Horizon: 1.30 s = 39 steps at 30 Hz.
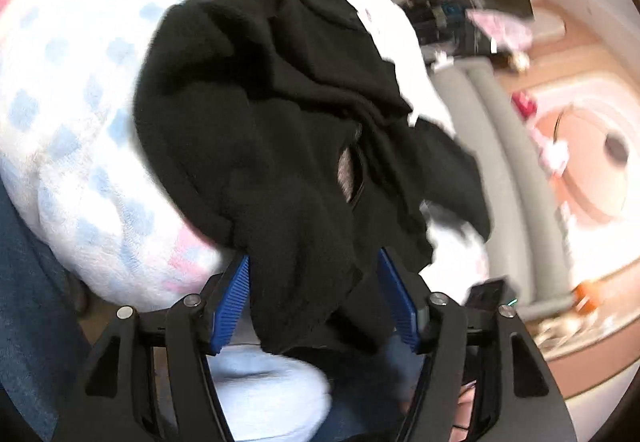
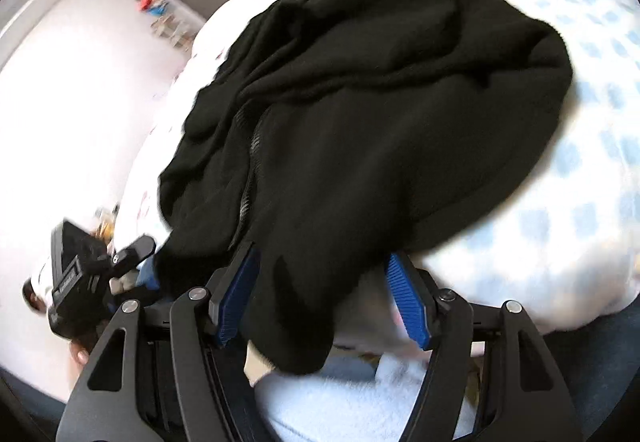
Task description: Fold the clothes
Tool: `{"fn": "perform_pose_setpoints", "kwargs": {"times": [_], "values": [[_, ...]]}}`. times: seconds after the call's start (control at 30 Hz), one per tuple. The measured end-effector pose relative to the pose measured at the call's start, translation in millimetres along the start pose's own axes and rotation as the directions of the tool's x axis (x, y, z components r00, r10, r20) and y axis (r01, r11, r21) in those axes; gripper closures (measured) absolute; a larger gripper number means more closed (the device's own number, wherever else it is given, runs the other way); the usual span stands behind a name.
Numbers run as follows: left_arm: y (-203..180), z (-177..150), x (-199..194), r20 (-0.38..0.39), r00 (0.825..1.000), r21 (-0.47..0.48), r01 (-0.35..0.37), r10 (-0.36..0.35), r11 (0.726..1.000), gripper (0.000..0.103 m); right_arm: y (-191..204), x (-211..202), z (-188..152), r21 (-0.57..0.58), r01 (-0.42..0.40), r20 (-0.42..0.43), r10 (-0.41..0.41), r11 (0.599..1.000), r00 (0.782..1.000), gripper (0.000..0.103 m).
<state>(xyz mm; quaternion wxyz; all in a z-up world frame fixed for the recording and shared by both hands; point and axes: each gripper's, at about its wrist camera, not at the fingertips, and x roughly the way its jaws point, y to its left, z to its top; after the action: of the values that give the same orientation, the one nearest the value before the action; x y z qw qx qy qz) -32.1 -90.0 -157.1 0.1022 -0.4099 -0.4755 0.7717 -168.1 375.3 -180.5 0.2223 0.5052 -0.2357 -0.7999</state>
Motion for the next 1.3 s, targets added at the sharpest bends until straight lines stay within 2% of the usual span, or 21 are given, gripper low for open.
{"fn": "perform_pose_setpoints", "kwargs": {"times": [0.03,0.07,0.13,0.2,0.23,0.3,0.37,0.4,0.5,0.57,0.63,0.7,0.8,0.87,0.93,1.0,1.1,1.17,1.2,1.23,1.3], "values": [[-7.3,1.3,-8.6,0.011,1.000,0.007,0.027,-0.027,1.000,0.039,-0.5,-3.5,3.2,0.024,-0.008,0.012,0.008,1.000,1.000,0.062],[-17.1,1.6,-16.1,0.022,0.999,0.048,0.027,-0.028,0.998,0.037,1.8,-9.9,7.3,0.045,-0.026,0.023,0.025,0.999,0.999,0.062],[-29.9,2.6,-20.3,0.074,0.996,0.118,-0.054,0.046,0.992,0.036,16.8,-27.3,16.7,-0.001,-0.060,0.061,0.060,0.998,0.996,0.062],[-26.0,6.1,-18.5,0.094,0.985,0.117,-0.155,0.144,0.981,0.036,29.0,-40.5,23.0,-0.062,0.008,0.108,-0.002,0.998,0.994,0.056],[-17.4,8.9,-15.5,0.084,0.976,0.090,-0.208,0.201,0.974,0.036,28.4,-39.4,22.5,-0.054,0.025,0.100,-0.020,0.998,0.995,0.047],[2.5,11.9,2.9,-0.022,0.965,0.056,-0.261,0.262,0.964,0.036,20.8,-30.8,17.9,-0.009,0.039,0.060,-0.038,0.999,0.997,0.045],[17.3,1.3,22.5,-0.187,0.949,0.055,-0.247,0.253,0.967,0.037,9.8,-14.2,6.0,0.020,0.052,0.006,-0.052,0.998,0.999,0.045],[19.5,-3.3,27.7,-0.206,0.948,0.055,-0.237,0.243,0.970,0.037,4.1,-5.4,-0.8,0.032,0.060,-0.022,-0.059,0.998,0.998,0.045],[17.3,-3.6,22.6,-0.159,0.974,0.055,-0.153,0.160,0.987,0.037,-12.2,11.3,-13.1,0.103,-0.127,-0.073,0.135,0.987,0.988,0.045],[13.4,-1.1,17.6,-0.140,0.988,0.038,-0.067,0.072,0.997,0.037,-10.0,13.0,-10.4,0.114,-0.178,-0.049,0.184,0.977,0.982,0.044],[-2.8,-2.0,5.1,-0.112,0.994,0.115,0.002,0.011,0.993,0.035,-10.0,8.2,-5.4,0.098,-0.189,-0.011,0.191,0.977,0.982,0.044],[-1.7,-2.5,6.7,-0.069,0.997,0.129,-0.028,0.037,0.991,0.034,-10.7,1.3,0.3,0.075,-0.186,0.031,0.184,0.980,0.982,0.044],[16.6,-7.1,24.5,-0.053,0.997,0.027,-0.047,0.049,0.999,0.036,-7.4,-5.4,-0.1,0.030,-0.187,0.043,0.185,0.982,0.982,0.067],[25.1,-20.5,43.2,-0.081,0.996,-0.040,-0.029,0.026,0.999,0.036,0.3,-11.3,-2.1,-0.018,-0.183,0.057,0.184,0.983,0.981,0.067],[20.3,-26.5,43.9,-0.060,0.996,0.001,-0.059,0.059,0.998,0.035,15.6,-18.3,-4.4,-0.084,-0.160,0.095,0.167,0.984,0.981,0.067],[21.0,-28.4,46.3,-0.055,0.996,0.008,-0.072,0.073,0.997,0.034,6.7,-7.9,-4.1,-0.047,-0.133,0.072,0.136,0.990,0.988,0.067],[18.1,-23.8,57.3,-0.088,0.991,0.045,-0.098,0.101,0.994,0.049,-13.2,20.9,-6.5,0.043,-0.137,-0.016,0.137,0.990,0.990,0.060],[11.5,-20.0,50.6,-0.101,0.984,0.110,-0.135,0.147,0.985,0.068,-7.6,36.4,-1.1,0.002,-0.141,-0.080,0.141,0.990,0.987,0.054],[6.8,-19.4,44.2,-0.082,0.983,0.129,-0.153,0.164,0.980,0.071,-2.5,39.6,3.6,-0.035,-0.131,-0.098,0.127,0.991,0.987,0.059],[-1.9,-18.6,37.6,-0.054,0.982,0.166,-0.173,0.184,0.971,0.078,4.7,38.5,10.2,-0.090,-0.107,-0.104,0.098,0.990,0.990,0.072],[-25.3,-18.8,29.6,0.011,0.975,0.273,-0.217,0.222,0.937,0.081,27.8,18.1,19.9,-0.220,-0.096,-0.034,0.090,0.971,0.995,0.082]]}}
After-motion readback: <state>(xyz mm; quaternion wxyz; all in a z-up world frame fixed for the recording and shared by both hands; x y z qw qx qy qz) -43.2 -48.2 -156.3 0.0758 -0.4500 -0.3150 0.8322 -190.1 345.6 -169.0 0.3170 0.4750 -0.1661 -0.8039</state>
